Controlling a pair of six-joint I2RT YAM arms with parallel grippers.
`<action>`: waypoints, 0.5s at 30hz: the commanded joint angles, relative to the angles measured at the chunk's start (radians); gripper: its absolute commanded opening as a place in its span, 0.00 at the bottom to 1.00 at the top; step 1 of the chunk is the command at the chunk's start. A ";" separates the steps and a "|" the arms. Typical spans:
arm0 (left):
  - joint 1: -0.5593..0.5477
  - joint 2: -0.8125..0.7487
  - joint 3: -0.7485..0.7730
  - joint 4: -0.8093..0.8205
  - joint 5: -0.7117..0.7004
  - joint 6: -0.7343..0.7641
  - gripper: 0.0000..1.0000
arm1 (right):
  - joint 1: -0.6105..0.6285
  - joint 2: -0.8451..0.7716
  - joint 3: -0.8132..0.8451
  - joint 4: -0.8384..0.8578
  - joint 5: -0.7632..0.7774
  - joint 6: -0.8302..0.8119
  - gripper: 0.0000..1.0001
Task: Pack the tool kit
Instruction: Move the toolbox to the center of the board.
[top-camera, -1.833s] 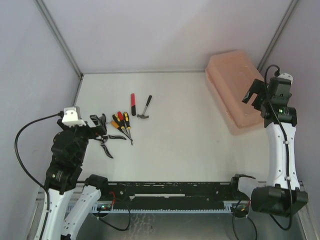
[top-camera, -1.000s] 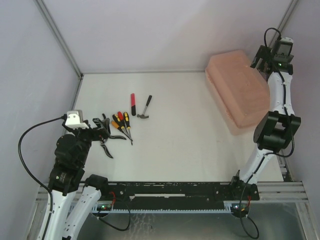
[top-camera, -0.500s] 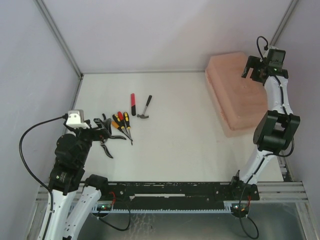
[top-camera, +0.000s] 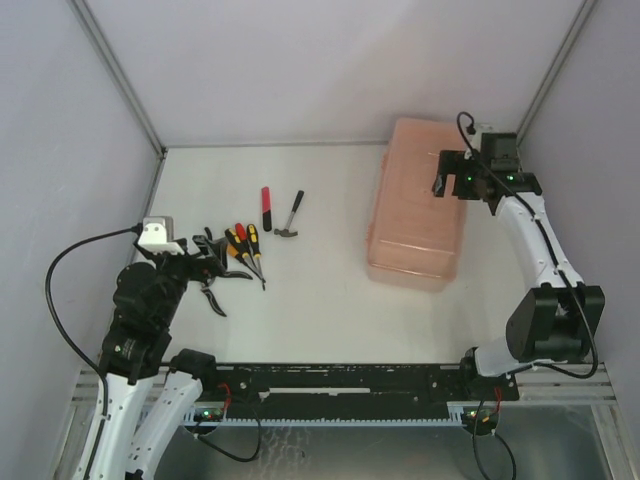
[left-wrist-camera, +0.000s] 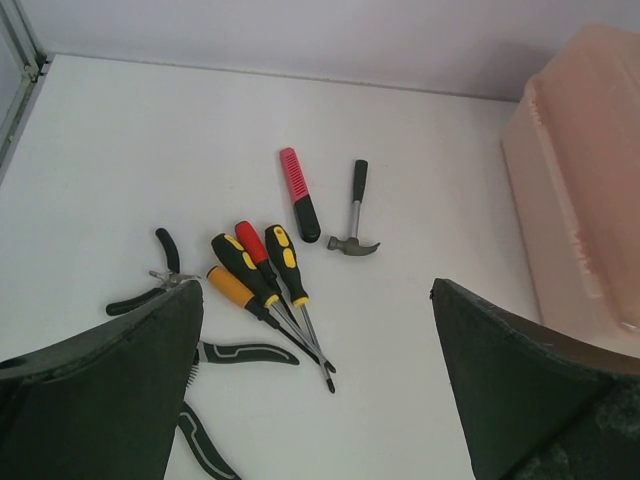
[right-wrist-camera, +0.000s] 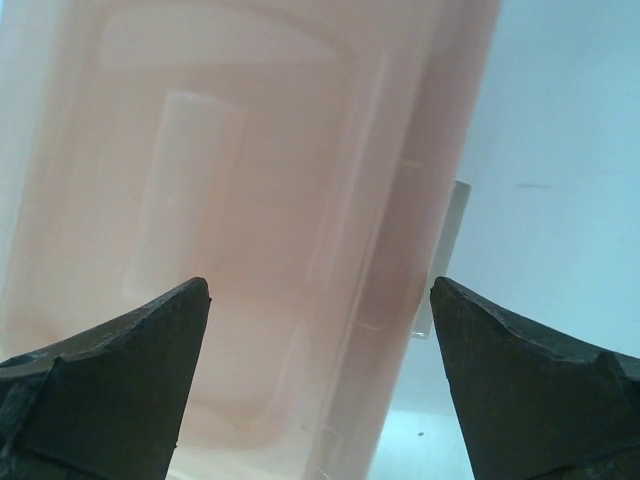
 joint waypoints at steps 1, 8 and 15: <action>0.005 0.008 -0.016 0.044 0.031 -0.019 1.00 | 0.077 -0.100 -0.044 -0.068 0.048 0.027 0.93; 0.006 0.061 0.003 0.114 0.150 -0.075 1.00 | -0.015 -0.171 -0.048 0.006 -0.041 0.174 0.94; -0.075 0.376 0.149 0.219 0.336 -0.162 0.98 | -0.004 -0.172 -0.104 0.031 -0.057 0.282 0.93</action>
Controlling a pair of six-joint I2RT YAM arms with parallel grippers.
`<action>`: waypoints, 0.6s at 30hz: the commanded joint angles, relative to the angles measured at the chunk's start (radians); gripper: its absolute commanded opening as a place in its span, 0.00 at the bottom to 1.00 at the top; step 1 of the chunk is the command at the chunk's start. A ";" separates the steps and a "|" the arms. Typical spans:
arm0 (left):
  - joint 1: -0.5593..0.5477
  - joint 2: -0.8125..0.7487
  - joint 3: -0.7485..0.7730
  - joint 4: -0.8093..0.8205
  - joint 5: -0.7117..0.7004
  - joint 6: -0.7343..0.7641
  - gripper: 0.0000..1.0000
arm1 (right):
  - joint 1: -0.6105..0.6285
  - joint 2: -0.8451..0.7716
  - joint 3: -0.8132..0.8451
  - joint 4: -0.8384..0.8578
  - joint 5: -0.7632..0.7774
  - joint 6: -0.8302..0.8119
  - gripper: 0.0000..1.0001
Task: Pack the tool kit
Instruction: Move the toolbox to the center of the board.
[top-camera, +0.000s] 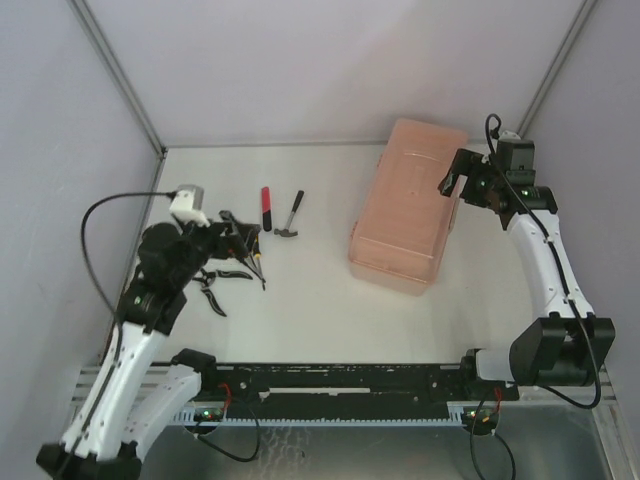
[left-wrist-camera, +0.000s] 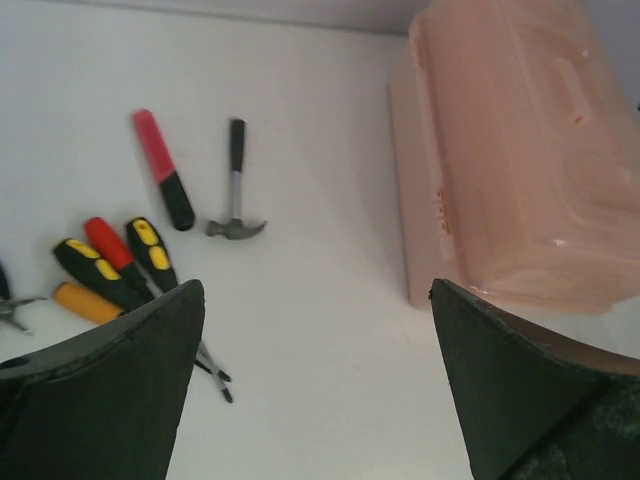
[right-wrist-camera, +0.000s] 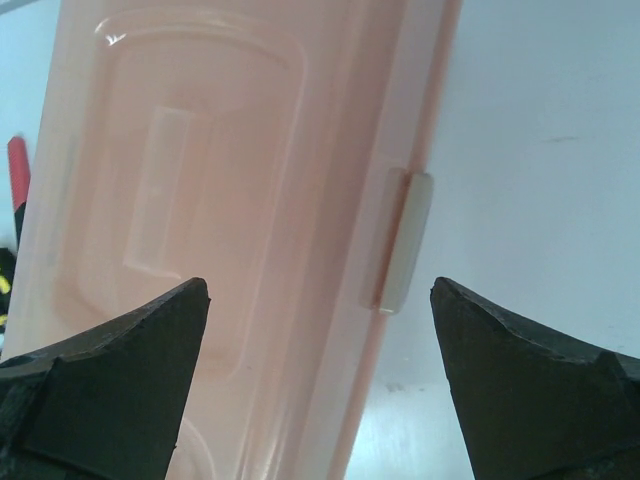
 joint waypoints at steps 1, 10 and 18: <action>-0.090 0.203 0.151 0.096 0.093 -0.048 0.96 | 0.000 -0.013 -0.037 0.055 -0.056 0.114 0.93; -0.274 0.702 0.538 0.070 0.031 0.001 0.92 | -0.061 -0.046 -0.120 0.102 -0.106 0.191 0.92; -0.352 1.181 1.105 -0.119 0.104 0.004 0.83 | -0.085 0.006 -0.157 0.158 -0.256 0.207 0.91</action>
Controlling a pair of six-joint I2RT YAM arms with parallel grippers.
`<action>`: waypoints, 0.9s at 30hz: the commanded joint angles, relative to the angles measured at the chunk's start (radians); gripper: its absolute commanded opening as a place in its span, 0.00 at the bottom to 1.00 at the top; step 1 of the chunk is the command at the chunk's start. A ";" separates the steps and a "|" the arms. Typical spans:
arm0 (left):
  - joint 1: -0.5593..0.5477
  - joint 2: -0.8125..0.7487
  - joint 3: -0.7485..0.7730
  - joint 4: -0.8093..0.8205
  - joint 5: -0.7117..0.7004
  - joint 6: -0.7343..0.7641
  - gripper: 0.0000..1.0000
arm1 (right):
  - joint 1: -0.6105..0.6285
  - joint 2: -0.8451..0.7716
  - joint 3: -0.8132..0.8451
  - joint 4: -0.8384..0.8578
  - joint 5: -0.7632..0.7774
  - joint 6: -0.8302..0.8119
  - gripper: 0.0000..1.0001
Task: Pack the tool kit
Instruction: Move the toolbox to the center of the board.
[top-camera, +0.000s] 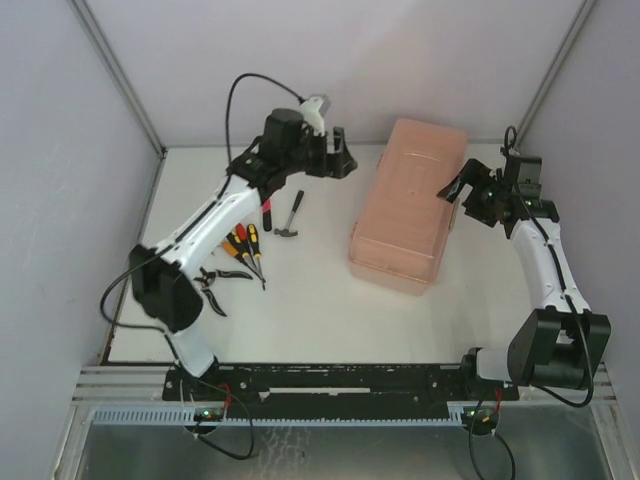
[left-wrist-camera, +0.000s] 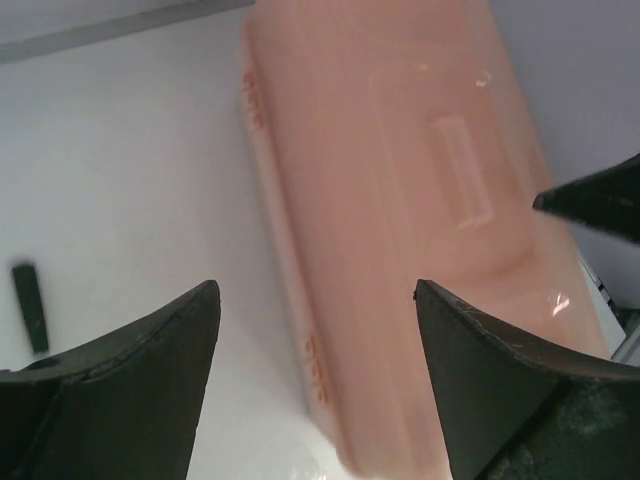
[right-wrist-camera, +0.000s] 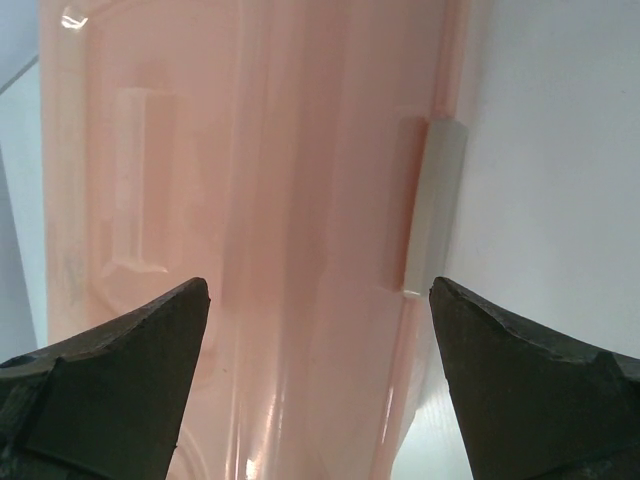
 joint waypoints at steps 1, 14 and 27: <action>-0.049 0.168 0.274 -0.096 0.052 0.009 0.84 | 0.003 0.022 -0.009 0.067 -0.072 0.009 0.91; -0.132 0.297 0.223 -0.060 0.289 -0.018 0.76 | 0.034 -0.050 -0.182 0.145 -0.195 -0.035 0.91; -0.212 -0.010 -0.201 0.078 0.248 -0.037 0.70 | 0.148 -0.341 -0.373 0.115 -0.185 -0.010 0.91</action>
